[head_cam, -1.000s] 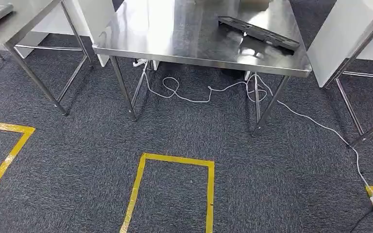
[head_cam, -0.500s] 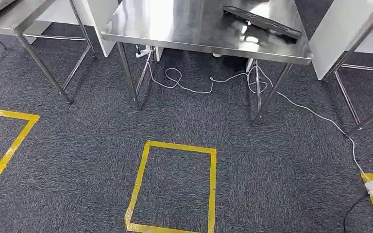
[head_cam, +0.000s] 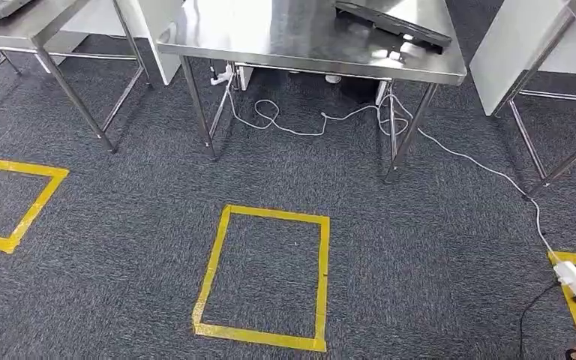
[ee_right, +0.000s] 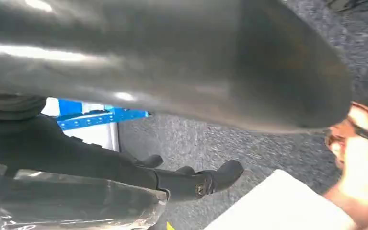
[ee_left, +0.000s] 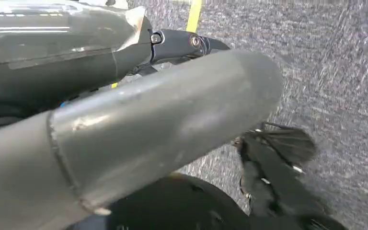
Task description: Take the parts from the cabinet and place them on the table.
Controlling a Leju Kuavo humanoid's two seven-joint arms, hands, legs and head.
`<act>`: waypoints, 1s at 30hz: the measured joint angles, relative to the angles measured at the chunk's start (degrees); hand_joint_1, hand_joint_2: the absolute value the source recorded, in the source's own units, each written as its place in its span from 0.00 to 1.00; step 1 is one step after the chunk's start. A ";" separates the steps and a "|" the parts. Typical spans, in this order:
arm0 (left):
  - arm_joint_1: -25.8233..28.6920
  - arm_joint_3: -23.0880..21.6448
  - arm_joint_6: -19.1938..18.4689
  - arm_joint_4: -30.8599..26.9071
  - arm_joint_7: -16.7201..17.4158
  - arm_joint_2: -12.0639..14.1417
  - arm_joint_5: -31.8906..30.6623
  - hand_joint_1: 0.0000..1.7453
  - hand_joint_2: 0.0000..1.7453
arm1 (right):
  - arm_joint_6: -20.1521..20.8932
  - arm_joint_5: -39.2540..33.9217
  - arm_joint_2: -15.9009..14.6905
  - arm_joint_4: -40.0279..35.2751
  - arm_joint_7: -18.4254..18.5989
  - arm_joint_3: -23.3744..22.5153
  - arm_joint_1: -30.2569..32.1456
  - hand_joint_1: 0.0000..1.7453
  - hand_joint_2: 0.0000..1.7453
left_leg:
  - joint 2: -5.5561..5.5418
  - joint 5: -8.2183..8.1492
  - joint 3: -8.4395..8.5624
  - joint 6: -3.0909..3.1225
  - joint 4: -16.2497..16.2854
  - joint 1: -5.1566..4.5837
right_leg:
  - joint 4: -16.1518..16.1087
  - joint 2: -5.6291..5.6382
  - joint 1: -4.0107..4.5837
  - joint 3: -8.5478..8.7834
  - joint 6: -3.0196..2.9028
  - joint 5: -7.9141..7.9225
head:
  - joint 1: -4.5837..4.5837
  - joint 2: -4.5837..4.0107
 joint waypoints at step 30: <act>0.35 -0.44 -2.69 0.00 -1.25 3.47 -0.81 0.00 0.00 | -3.00 -1.53 -0.90 0.02 -5.61 -2.01 0.89 0.00 0.00 | 1.30 0.04 -4.35 0.05 0.61 -0.32 | -1.19 -2.74 -0.65 3.46 -0.52 -2.28 | 0.33 0.00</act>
